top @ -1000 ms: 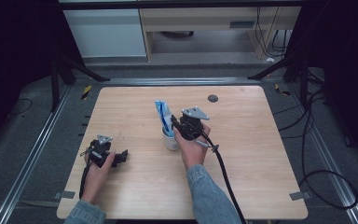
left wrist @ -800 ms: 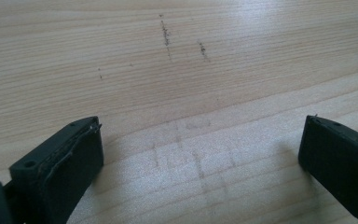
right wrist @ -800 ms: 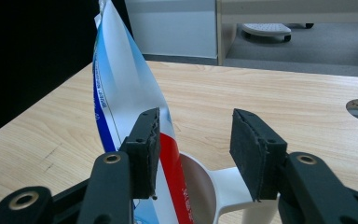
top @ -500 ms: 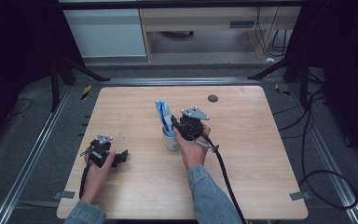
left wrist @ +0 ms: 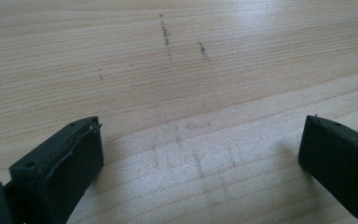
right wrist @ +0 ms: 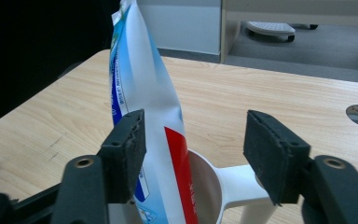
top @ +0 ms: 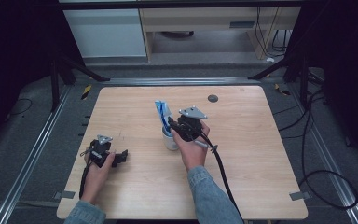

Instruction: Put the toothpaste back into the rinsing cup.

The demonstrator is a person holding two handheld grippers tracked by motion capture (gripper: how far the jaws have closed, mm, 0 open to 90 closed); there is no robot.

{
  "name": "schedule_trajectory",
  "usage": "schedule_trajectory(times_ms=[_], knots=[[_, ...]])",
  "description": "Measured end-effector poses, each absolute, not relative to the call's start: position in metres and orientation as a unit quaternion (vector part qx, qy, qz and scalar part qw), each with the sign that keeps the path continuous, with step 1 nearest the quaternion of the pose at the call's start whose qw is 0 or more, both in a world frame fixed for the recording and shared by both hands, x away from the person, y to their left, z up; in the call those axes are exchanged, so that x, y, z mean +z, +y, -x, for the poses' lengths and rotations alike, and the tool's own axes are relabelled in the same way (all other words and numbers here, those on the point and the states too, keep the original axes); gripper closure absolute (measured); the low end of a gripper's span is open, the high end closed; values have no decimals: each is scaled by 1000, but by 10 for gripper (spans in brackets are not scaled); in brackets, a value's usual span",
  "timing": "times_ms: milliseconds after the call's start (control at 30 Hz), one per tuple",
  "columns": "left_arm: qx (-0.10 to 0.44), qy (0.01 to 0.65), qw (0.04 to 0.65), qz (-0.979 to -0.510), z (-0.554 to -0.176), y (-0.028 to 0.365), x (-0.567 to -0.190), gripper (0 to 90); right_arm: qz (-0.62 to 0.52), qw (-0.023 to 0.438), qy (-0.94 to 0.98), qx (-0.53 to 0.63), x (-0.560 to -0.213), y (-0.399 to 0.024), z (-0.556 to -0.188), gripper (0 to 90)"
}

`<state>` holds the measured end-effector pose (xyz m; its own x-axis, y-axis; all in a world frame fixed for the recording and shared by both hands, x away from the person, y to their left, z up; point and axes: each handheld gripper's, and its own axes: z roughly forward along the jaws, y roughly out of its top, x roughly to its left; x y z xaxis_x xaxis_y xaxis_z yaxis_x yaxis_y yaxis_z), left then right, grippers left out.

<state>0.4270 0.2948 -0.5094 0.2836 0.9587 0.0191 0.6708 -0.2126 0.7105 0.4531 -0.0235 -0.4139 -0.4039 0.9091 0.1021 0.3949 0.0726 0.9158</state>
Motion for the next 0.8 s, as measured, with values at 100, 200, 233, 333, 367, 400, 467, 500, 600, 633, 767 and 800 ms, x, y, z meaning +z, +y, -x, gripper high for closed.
schedule_trajectory(times_ms=[100,200,233,333,367,400,467,500,600,633,767,800], knots=[[238,549,303,-742,-427,295,-509,0,-473,263,689,482,-413,-22,-454,352],[238,550,303,-741,-427,295,-509,0,-468,260,694,482,-410,-21,-453,316],[237,549,303,-741,-427,295,-509,0,-465,259,697,481,-409,-20,-453,296],[238,549,303,-741,-427,295,-509,0,-457,260,705,476,-408,-18,-453,264],[238,549,303,-741,-427,295,-509,0,-454,260,708,474,-408,-18,-453,249],[237,550,303,-741,-427,295,-509,0,-453,260,710,472,-407,-17,-452,238],[238,549,303,-741,-427,295,-509,0,-448,265,717,464,-406,-17,-452,209],[238,550,303,-741,-427,295,-509,0,-445,268,719,462,-406,-16,-452,197],[237,549,302,-742,-427,295,-509,0,-441,272,725,454,-405,-16,-451,153],[237,549,302,-742,-427,295,-509,0,-440,274,727,450,-405,-17,-451,142],[237,549,302,-742,-427,295,-509,0,-435,276,738,436,-405,-19,-450,109],[237,549,302,-742,-427,295,-509,0,-438,276,741,428,-404,-20,-450,103]])
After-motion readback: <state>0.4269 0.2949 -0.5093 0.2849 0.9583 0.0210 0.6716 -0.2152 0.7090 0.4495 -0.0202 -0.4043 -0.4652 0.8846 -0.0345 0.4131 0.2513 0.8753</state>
